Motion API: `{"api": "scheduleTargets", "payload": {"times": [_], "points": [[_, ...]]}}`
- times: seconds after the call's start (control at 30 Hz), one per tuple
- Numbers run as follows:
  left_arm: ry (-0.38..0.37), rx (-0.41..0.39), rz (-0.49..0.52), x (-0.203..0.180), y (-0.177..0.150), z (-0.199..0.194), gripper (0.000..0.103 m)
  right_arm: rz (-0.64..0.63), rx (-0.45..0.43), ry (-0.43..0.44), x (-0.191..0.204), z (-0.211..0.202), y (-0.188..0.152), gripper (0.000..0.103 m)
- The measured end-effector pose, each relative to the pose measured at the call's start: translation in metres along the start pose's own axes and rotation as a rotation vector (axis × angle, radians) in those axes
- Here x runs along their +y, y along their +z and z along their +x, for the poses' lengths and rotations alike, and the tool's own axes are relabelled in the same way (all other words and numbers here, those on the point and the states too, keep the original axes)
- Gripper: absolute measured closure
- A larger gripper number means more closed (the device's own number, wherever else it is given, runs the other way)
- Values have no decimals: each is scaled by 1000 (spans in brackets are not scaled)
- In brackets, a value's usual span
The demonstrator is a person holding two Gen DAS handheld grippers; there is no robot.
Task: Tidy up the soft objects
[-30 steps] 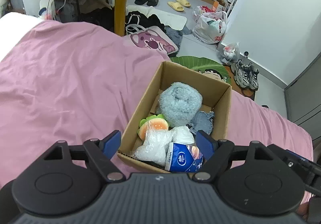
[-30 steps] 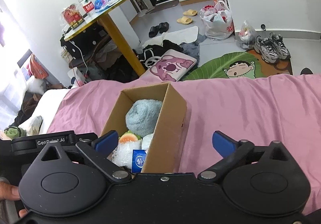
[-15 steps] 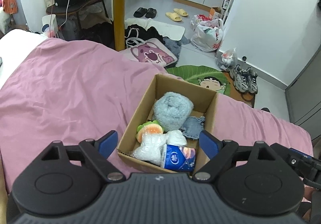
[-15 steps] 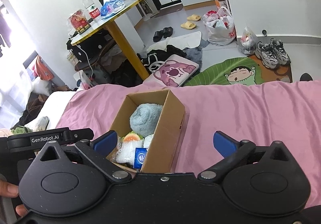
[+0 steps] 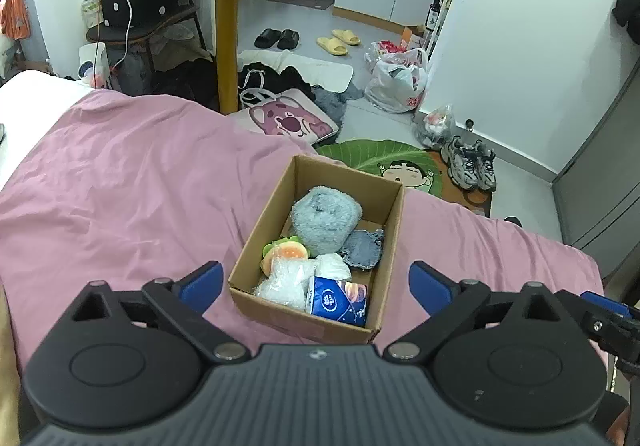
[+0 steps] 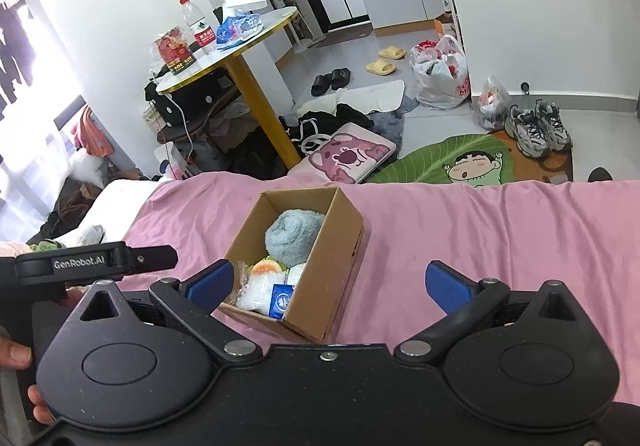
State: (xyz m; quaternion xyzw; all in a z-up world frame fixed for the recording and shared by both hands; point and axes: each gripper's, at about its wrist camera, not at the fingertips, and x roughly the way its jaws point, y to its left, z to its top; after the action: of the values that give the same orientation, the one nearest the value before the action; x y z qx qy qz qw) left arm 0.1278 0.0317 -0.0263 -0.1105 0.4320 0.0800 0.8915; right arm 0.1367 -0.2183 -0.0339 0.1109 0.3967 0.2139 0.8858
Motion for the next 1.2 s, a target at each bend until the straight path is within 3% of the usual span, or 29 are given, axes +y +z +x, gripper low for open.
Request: {"api": "scheduleTargets", "payload": {"times": [0.73, 1.2], "points": [[-99, -82, 10, 19, -11, -68, 0, -66, -107, -29, 16, -68, -13, 0], [-48, -122, -11, 40, -28, -94, 0, -86, -95, -45, 29, -84, -41, 0]]}}
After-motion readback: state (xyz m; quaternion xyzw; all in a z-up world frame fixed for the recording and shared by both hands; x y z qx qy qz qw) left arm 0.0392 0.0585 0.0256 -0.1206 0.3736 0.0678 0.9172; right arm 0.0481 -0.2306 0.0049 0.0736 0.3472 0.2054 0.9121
